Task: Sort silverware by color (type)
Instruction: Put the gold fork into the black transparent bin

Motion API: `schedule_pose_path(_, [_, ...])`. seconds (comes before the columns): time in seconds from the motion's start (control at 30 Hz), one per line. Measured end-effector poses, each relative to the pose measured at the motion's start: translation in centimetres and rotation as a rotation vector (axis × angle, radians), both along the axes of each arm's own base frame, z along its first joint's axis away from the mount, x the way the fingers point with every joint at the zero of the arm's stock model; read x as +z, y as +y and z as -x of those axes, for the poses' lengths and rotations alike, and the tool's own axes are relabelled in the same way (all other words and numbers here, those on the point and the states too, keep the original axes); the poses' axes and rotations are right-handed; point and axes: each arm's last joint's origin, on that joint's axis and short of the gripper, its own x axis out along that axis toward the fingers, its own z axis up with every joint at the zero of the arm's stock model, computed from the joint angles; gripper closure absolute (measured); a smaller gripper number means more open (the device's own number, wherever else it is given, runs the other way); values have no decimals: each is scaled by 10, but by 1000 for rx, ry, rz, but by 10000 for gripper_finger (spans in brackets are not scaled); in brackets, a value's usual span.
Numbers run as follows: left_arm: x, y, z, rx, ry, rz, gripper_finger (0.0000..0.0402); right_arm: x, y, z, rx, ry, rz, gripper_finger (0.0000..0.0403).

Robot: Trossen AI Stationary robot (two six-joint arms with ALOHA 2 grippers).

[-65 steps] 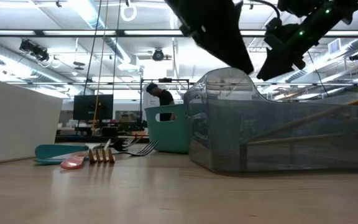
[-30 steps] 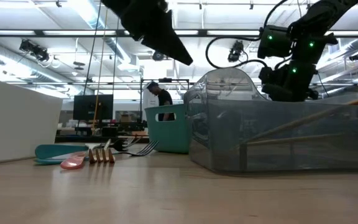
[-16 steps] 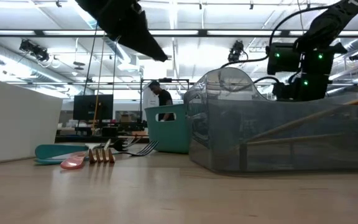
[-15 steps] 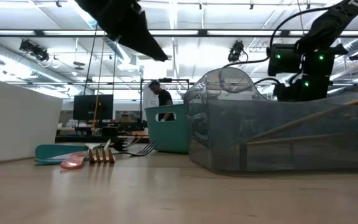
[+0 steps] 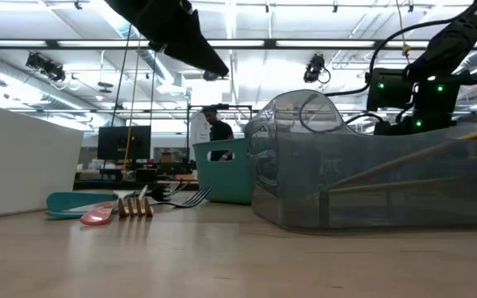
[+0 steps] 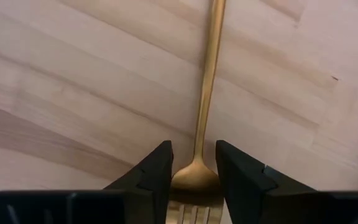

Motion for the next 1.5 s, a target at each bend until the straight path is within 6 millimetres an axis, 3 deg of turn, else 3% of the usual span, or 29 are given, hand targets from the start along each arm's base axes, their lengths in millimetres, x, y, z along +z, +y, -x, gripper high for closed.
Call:
schedule_pose_path(0.27, [3,-1,-2,-21,-26,-19,271,-1,4,-2,15,-11,-6,302])
schedule_pose_path(0.67, [3,-1,-2,-22,-26,-20,271,-1,7,-5,58,-15,-6,389])
schedule_pose_path(1.5, [4,-1,-3,-32,-37,-13,271,25,27,-13,219,-209,29,388])
